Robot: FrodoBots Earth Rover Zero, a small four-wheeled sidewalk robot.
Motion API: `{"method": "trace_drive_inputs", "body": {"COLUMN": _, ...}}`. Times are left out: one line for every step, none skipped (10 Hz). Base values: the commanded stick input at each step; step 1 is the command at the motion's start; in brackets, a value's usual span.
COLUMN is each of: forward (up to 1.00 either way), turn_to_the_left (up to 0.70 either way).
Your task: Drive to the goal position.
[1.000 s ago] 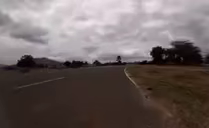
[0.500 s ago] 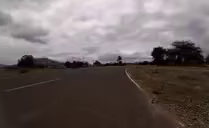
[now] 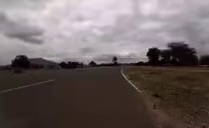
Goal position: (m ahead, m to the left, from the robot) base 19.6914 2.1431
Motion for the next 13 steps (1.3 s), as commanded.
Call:
{"method": "trace_drive_inputs", "body": {"forward": 0.5, "turn_to_the_left": 0.0}}
{"method": "trace_drive_inputs", "body": {"forward": 0.5, "turn_to_the_left": 0.0}}
{"method": "trace_drive_inputs", "body": {"forward": 0.5, "turn_to_the_left": 0.0}}
{"method": "trace_drive_inputs", "body": {"forward": 0.5, "turn_to_the_left": 0.0}}
{"method": "trace_drive_inputs", "body": {"forward": 0.5, "turn_to_the_left": 0.0}}
{"method": "trace_drive_inputs", "body": {"forward": 0.5, "turn_to_the_left": 0.0}}
{"method": "trace_drive_inputs", "body": {"forward": 0.5, "turn_to_the_left": 0.0}}
{"method": "trace_drive_inputs", "body": {"forward": 0.5, "turn_to_the_left": 0.0}}
{"method": "trace_drive_inputs", "body": {"forward": 0.5, "turn_to_the_left": 0.0}}
{"method": "trace_drive_inputs", "body": {"forward": 0.5, "turn_to_the_left": 0.0}}
{"method": "trace_drive_inputs", "body": {"forward": 0.5, "turn_to_the_left": 0.0}}
{"method": "trace_drive_inputs", "body": {"forward": 0.5, "turn_to_the_left": 0.0}}
{"method": "trace_drive_inputs", "body": {"forward": 0.5, "turn_to_the_left": 0.0}}
